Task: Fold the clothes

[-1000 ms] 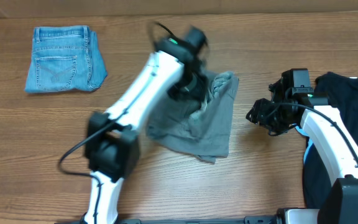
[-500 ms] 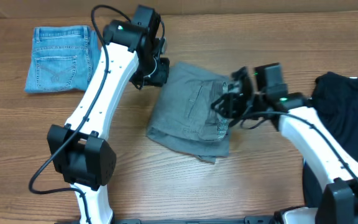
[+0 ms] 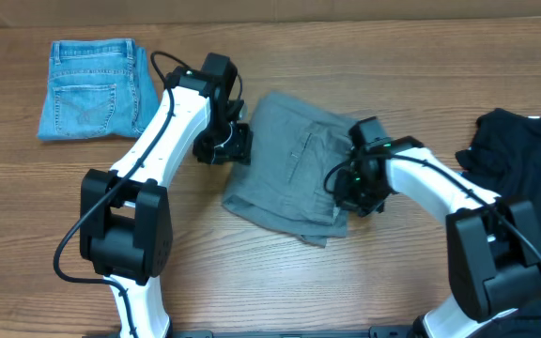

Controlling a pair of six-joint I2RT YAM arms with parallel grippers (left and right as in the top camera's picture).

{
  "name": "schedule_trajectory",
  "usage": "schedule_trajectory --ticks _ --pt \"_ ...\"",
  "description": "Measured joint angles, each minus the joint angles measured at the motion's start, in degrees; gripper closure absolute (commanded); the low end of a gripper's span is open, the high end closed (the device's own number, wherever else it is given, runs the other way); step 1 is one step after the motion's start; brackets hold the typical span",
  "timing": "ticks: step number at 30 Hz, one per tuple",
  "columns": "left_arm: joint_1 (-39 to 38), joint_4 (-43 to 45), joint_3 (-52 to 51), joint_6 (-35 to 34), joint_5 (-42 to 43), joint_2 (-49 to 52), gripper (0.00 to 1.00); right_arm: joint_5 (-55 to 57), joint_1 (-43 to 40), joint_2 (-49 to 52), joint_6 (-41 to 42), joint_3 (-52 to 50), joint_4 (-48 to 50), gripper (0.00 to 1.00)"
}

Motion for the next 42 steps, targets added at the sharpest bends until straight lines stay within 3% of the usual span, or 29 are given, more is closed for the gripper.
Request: schedule_trajectory --ticks 3,5,8,9,15,21,22,24,30,33,37,42 --pt "0.07 -0.22 -2.47 0.07 3.56 0.0 0.46 -0.57 -1.81 0.0 -1.36 0.0 -0.11 0.84" --pt "-0.28 0.33 -4.76 0.04 5.2 0.0 0.54 -1.05 -1.66 0.0 -2.01 0.0 -0.13 0.84" --pt "-1.18 2.78 -8.7 0.35 6.47 0.0 0.91 -1.77 -1.25 0.0 -2.56 0.0 -0.07 0.84" --pt "-1.62 4.44 -10.51 0.11 6.84 0.0 0.96 -1.97 -1.2 0.0 -2.62 0.02 -0.04 0.84" --pt "-2.25 15.21 -17.99 -3.48 3.89 -0.09 0.96 -3.58 -1.18 0.0 -3.06 0.02 -0.07 0.85" --pt "-0.76 25.51 -17.22 -9.79 -6.25 -1.2 0.96 -4.42 -1.18 -0.7 -3.39 0.02 -0.22 0.84" --pt "0.22 25.92 -15.47 -10.38 -7.72 -0.79 0.94 -4.63 -1.18 -1.62 -3.41 0.02 -0.28 0.84" --pt "1.75 25.22 -12.11 -10.75 -8.98 -0.37 0.77 -4.92 -1.18 -2.6 -3.54 0.02 -0.13 0.84" --pt "4.17 10.54 5.49 -9.94 -5.2 0.52 0.39 -10.21 -1.18 -5.73 -7.21 0.02 6.67 0.87" --pt "4.13 3.67 9.68 -9.2 -2.43 0.37 0.33 -11.63 -1.18 -5.75 -8.15 0.07 13.4 0.89" --pt "4.02 -3.41 10.01 -9.01 -0.33 0.39 0.32 -12.44 -1.18 -5.75 -8.37 0.11 25.42 0.89" --pt "4.02 -8.74 10.01 -8.74 0.72 0.37 0.22 -6.45 -1.18 -5.51 -2.75 0.22 32.96 0.89"
